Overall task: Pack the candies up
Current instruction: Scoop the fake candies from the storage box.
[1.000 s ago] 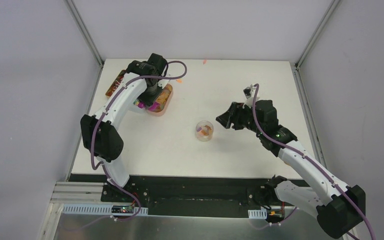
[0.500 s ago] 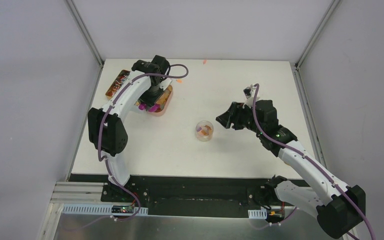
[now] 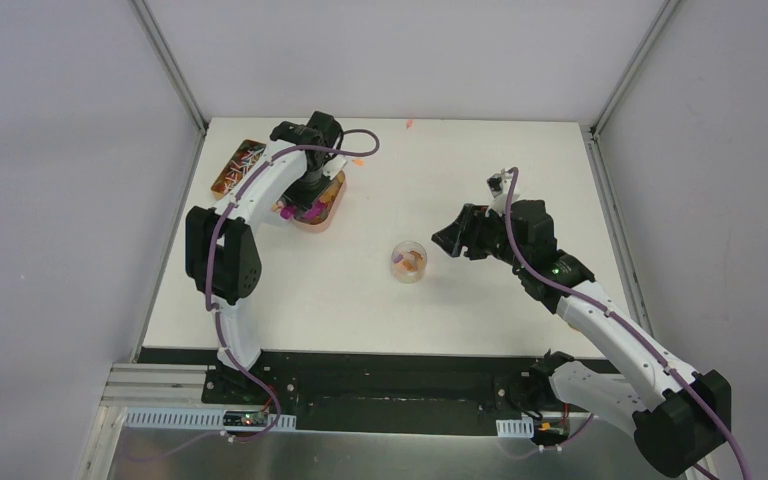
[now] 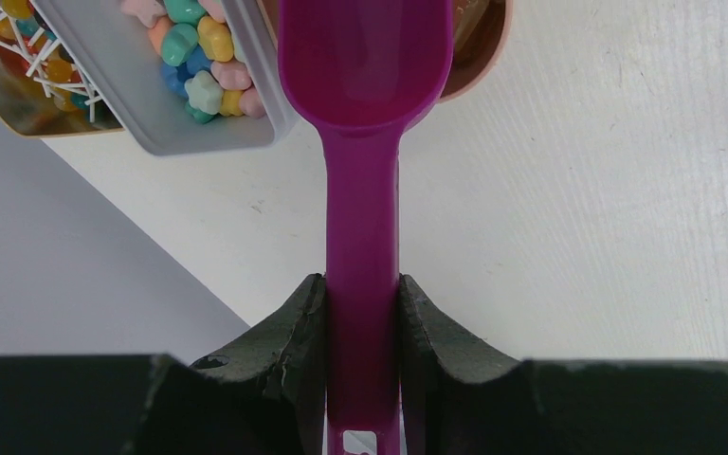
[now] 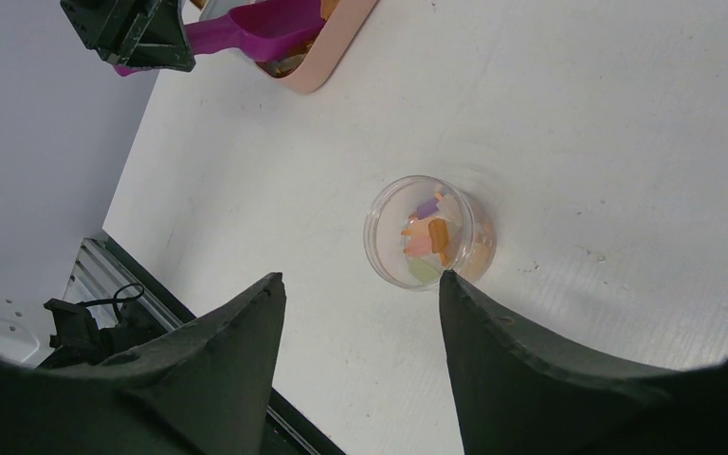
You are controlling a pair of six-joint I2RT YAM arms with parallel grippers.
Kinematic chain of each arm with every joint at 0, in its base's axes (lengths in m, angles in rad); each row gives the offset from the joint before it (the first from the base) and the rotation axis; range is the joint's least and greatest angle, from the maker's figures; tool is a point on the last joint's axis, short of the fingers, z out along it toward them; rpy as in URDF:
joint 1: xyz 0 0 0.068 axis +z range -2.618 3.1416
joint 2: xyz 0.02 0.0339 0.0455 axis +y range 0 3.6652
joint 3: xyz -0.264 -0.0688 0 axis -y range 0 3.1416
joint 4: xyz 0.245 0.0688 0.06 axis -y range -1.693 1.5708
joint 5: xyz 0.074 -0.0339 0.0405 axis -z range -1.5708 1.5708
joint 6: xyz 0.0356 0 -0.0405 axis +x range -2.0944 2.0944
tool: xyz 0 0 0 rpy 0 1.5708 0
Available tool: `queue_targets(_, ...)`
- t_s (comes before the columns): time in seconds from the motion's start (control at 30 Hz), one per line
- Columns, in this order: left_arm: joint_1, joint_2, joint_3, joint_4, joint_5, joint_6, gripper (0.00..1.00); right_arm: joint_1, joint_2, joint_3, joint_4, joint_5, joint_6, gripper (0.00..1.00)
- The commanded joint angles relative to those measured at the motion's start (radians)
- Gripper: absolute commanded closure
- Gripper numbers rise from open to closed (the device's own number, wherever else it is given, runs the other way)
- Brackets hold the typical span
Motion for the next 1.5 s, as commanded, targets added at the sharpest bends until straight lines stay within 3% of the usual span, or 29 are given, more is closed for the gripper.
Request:
queue_targets(0.0, 0.022, -0.012, -0.021, 0.08, 0.015, 0.023, 1.0, -0.003, -0.026, 0.025, 0.021, 0.007, 0.01, 0.37)
queue_targets(1.47, 0.052, -0.13, -0.313, 0.387, 0.021, 0.035, 1.0, -0.002, -0.018, -0.009, 0.061, 0.008, 0.019, 0.36)
